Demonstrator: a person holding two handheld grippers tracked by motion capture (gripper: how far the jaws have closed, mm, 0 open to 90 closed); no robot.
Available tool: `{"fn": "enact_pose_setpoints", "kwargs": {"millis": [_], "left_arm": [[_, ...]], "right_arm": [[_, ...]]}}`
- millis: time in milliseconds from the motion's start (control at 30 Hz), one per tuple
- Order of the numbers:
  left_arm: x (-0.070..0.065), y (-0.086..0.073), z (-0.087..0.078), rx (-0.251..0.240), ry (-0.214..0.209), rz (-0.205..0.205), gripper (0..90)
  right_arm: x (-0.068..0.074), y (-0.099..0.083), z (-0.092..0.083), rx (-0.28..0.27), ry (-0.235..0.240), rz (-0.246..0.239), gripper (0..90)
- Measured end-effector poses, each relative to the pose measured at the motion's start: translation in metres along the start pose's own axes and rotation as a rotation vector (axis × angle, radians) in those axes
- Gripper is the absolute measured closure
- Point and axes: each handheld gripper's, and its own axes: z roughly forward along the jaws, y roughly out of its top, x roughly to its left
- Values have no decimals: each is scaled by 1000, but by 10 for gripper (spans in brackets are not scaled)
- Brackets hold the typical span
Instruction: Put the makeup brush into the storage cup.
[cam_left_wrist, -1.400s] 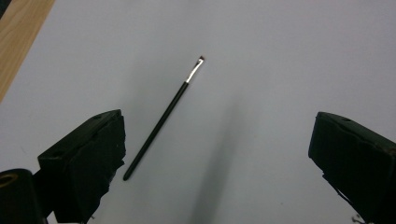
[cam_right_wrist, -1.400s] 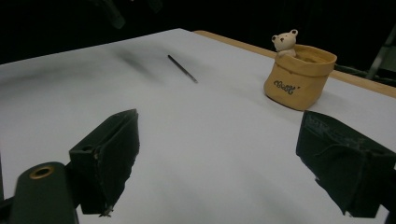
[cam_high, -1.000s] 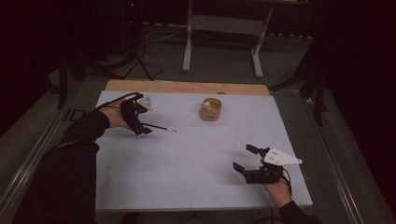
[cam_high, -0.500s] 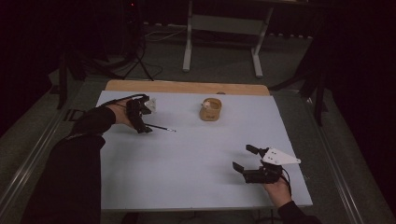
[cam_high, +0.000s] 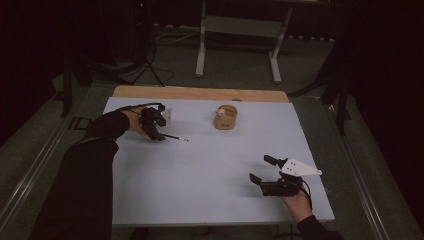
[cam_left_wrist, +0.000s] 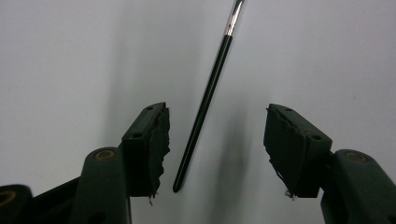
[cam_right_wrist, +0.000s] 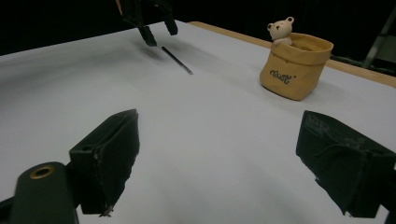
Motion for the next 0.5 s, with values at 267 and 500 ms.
{"fn": "enact_pose_setpoints", "kwargs": {"millis": [267, 500], "left_arm": [[2, -4, 10, 37, 9, 146, 495], [9, -2, 17, 58, 17, 178, 608]], "right_arm": [[0, 0, 0, -1, 3, 6, 132], [-1, 0, -1, -3, 3, 7, 132]]}}
